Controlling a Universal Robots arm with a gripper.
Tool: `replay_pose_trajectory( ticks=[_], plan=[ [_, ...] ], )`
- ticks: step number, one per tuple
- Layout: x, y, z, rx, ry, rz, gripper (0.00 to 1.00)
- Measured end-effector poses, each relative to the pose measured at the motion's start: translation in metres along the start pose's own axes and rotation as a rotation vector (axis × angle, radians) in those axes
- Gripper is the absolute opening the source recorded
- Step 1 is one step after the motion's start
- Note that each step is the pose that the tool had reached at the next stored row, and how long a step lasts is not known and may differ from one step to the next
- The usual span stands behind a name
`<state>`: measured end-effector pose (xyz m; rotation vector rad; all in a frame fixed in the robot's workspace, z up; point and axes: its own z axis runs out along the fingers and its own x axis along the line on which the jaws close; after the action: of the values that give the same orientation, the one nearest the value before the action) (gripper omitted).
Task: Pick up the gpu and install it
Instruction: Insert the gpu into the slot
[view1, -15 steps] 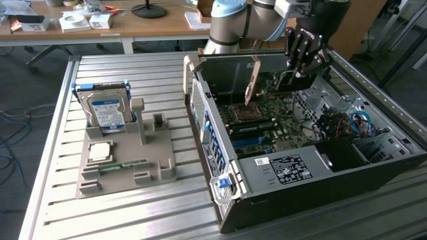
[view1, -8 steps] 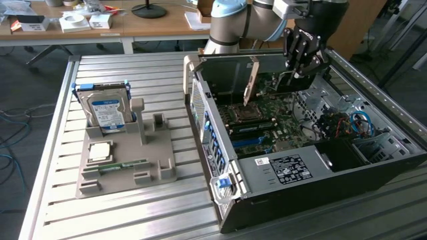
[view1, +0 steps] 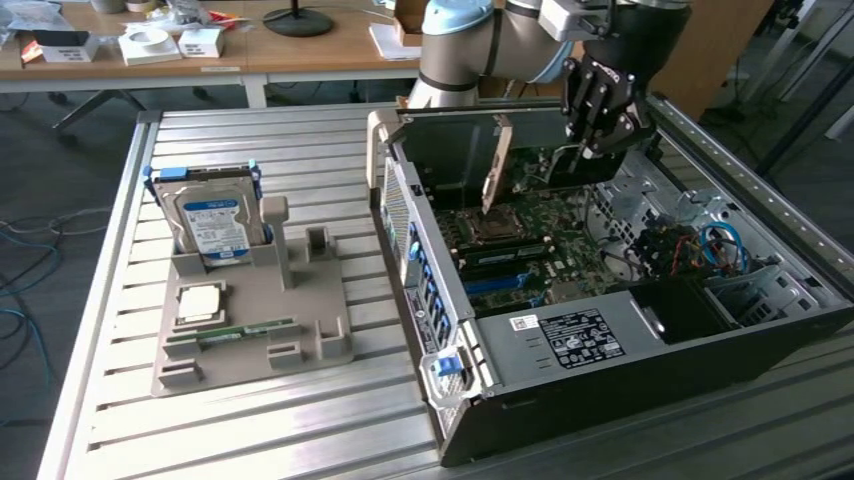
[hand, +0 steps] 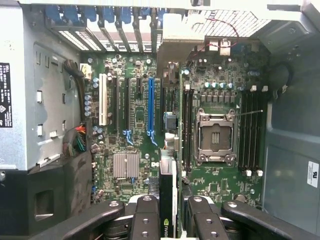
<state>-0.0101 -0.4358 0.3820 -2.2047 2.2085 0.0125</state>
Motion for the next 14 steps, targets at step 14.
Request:
replay_pose_trajectory(
  ticks=[14],
  plan=[
    [0.0002,0.0039,0.0101,0.0,-0.0001,0.0,0.27]
  ],
)
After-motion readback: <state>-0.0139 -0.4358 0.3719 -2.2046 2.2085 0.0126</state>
